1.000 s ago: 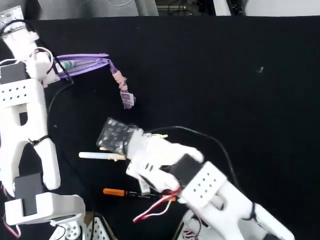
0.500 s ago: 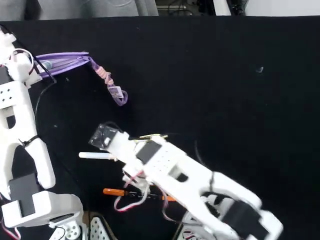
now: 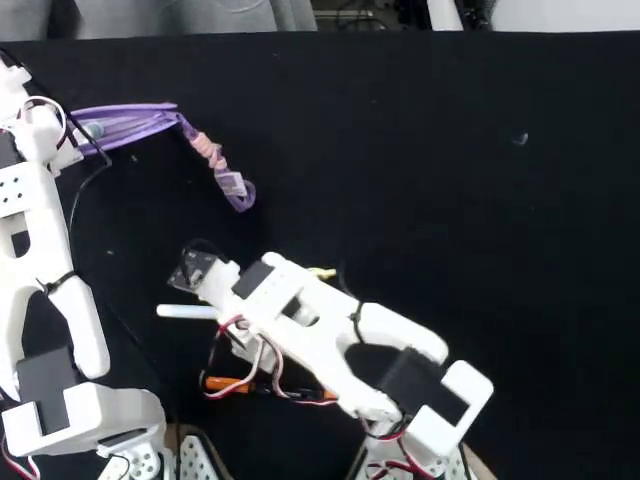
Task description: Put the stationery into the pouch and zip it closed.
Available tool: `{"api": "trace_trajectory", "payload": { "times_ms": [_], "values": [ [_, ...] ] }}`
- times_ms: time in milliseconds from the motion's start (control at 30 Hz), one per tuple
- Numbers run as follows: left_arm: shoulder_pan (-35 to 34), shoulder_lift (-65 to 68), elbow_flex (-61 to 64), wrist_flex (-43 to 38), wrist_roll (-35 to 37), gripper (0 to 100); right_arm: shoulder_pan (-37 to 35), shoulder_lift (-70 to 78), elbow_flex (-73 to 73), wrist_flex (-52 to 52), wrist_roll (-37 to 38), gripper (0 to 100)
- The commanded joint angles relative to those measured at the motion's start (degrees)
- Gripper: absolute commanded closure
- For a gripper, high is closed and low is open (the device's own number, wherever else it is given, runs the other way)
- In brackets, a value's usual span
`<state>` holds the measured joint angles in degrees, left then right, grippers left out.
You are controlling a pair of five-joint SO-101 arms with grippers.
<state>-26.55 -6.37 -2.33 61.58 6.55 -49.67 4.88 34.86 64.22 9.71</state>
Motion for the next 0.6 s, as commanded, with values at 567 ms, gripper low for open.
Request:
{"api": "trace_trajectory", "payload": {
  "times_ms": [567],
  "values": [
    [6.8,-1.1,-1.6,3.1,0.4,97,16.4,-18.7,-16.5,9.5,4.8,98.1]
  ]
}}
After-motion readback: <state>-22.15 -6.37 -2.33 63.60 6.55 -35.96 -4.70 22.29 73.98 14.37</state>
